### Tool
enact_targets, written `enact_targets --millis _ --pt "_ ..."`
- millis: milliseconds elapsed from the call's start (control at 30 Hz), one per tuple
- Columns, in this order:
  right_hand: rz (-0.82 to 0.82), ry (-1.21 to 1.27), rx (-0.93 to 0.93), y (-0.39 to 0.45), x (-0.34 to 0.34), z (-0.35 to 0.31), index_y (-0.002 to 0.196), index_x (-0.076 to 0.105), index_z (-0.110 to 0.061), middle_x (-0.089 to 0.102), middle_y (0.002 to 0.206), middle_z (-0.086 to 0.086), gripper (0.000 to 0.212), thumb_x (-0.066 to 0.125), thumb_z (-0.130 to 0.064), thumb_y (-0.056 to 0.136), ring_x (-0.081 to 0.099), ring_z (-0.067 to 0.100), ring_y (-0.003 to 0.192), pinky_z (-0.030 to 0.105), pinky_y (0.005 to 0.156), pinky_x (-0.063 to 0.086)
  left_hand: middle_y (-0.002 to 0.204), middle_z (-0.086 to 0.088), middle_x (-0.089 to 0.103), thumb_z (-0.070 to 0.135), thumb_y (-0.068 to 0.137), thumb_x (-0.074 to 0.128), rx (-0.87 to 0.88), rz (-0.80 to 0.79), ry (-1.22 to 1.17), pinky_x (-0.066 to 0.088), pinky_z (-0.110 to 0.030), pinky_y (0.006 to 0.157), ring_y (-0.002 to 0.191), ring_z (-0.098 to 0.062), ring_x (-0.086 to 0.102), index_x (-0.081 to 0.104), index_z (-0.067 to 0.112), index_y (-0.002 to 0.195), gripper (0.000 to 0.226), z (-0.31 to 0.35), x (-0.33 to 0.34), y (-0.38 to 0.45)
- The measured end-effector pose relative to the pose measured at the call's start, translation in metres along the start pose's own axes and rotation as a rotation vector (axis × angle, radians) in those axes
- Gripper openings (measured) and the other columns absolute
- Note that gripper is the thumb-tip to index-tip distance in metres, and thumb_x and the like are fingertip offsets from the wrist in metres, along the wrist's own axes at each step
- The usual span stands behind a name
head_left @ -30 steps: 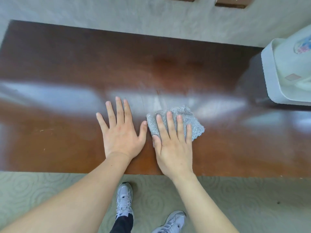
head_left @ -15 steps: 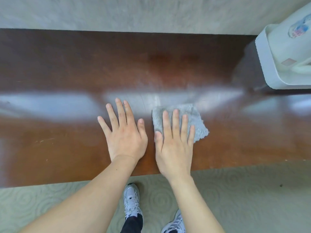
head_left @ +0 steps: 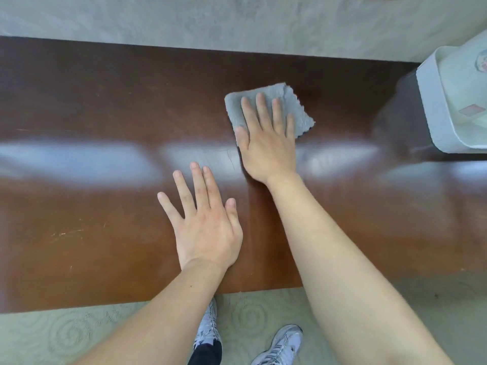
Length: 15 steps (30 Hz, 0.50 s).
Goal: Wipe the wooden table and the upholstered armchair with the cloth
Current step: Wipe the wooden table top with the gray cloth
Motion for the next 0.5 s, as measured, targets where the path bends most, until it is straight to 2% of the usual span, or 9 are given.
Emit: enact_targets --millis 133,233,367,433,500 --pt "-0.003 -0.011 -0.047 0.026 -0.004 0.002 0.159 0.007 -0.028 0.001 0.168 0.0 0.057 0.016 -0.047 0.106 -0.006 0.026 0.153 0.05 0.123 0.0 0.169 -0.015 0.006 0.043 0.102 0.01 0.004 -0.004 0.005 0.003 -0.069 0.119 0.154 -0.042 0.001 0.008 0.003 0.159 0.069 0.001 -0.001 0.001" --pt "0.052 -0.007 0.025 -0.045 -0.002 0.02 0.159 0.008 -0.028 0.002 0.168 0.0 0.058 0.017 -0.048 0.105 -0.004 0.025 0.154 0.05 0.124 0.003 0.169 -0.015 0.005 0.044 0.102 0.012 0.002 -0.03 0.007 0.004 -0.069 0.118 0.154 -0.042 -0.001 0.008 0.003 0.159 0.07 0.001 -0.001 0.0" --pt "0.019 0.0 0.138 -0.179 0.012 0.042 0.159 0.007 -0.03 0.002 0.168 0.0 0.059 0.018 -0.051 0.105 -0.003 0.025 0.154 0.052 0.123 0.009 0.169 -0.016 0.008 0.044 0.101 0.016 0.004 -0.038 0.008 0.005 -0.07 0.118 0.154 -0.042 0.001 0.011 0.002 0.159 0.072 0.0 -0.002 0.0" --pt "-0.025 -0.002 0.137 -0.211 0.017 0.053 0.159 0.008 -0.032 0.003 0.168 -0.002 0.059 0.016 -0.053 0.104 -0.002 0.025 0.154 0.051 0.122 0.009 0.168 -0.016 0.01 0.044 0.101 0.018 0.012 -0.032 0.003 0.005 -0.07 0.118 0.154 -0.042 0.003 0.013 0.002 0.159 0.071 0.0 -0.002 -0.001" --pt "-0.055 -0.02 0.118 -0.207 0.015 0.066 0.158 0.007 -0.036 0.002 0.167 -0.005 0.058 0.013 -0.055 0.103 -0.004 0.023 0.154 0.048 0.122 0.007 0.168 -0.015 0.013 0.042 0.101 0.02 0.019 -0.01 -0.006 0.005 -0.069 0.118 0.154 -0.041 0.005 0.016 0.002 0.159 0.071 -0.003 -0.001 -0.001"
Point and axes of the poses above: each hand's wrist, its own y-axis towards the middle knuckle, its own x-axis out of the palm, z = x × y, the point moved 7 cm from there along y, towards the middle knuckle
